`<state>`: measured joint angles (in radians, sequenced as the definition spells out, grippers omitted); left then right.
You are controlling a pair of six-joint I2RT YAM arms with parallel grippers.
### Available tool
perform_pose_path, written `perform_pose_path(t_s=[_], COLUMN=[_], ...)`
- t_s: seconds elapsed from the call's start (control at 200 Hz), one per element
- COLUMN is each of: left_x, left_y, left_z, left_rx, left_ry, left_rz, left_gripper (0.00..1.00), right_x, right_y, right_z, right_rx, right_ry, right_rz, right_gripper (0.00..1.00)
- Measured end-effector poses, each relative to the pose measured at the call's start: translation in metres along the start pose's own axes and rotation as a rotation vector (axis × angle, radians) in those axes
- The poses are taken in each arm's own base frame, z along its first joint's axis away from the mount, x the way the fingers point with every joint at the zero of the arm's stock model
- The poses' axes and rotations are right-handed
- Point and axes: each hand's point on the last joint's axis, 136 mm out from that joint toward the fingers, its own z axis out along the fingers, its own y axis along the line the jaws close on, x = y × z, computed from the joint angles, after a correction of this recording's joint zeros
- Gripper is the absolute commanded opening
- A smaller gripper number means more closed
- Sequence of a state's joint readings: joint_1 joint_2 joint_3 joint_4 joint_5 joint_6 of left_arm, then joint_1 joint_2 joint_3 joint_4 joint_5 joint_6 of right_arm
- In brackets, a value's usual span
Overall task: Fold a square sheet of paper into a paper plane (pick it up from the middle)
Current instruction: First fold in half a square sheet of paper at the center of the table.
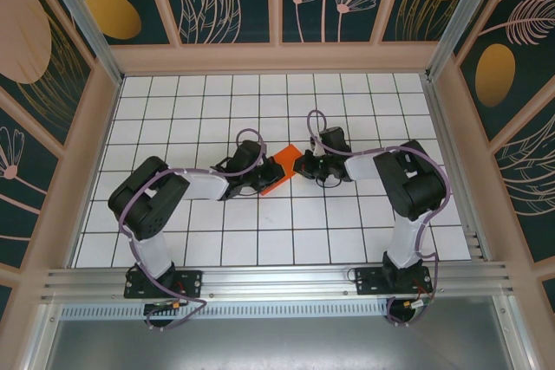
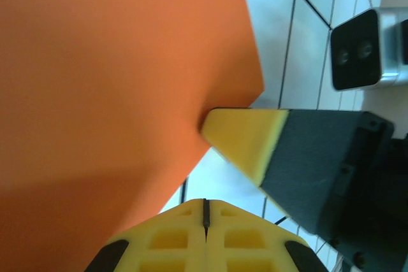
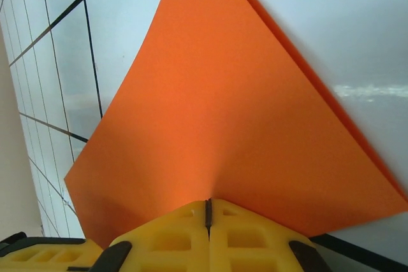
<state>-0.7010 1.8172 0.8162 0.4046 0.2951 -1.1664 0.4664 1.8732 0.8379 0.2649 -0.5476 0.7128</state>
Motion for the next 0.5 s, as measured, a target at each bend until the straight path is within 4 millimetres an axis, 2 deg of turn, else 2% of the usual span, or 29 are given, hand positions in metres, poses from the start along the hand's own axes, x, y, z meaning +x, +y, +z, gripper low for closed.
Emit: perform_pose_path(t_s=[0.155, 0.5], left_x=[0.003, 0.004], left_y=[-0.005, 0.024], left_z=[0.008, 0.011], left_rx=[-0.003, -0.053], left_ry=[-0.022, -0.078], left_rz=[-0.040, -0.181], left_gripper=[0.00, 0.00], right_x=[0.000, -0.001], right_y=[0.000, -0.001], right_z=[0.000, 0.001], right_rx=[0.001, 0.001], right_ry=[0.000, -0.001], right_rz=[0.010, 0.048], right_gripper=[0.00, 0.00])
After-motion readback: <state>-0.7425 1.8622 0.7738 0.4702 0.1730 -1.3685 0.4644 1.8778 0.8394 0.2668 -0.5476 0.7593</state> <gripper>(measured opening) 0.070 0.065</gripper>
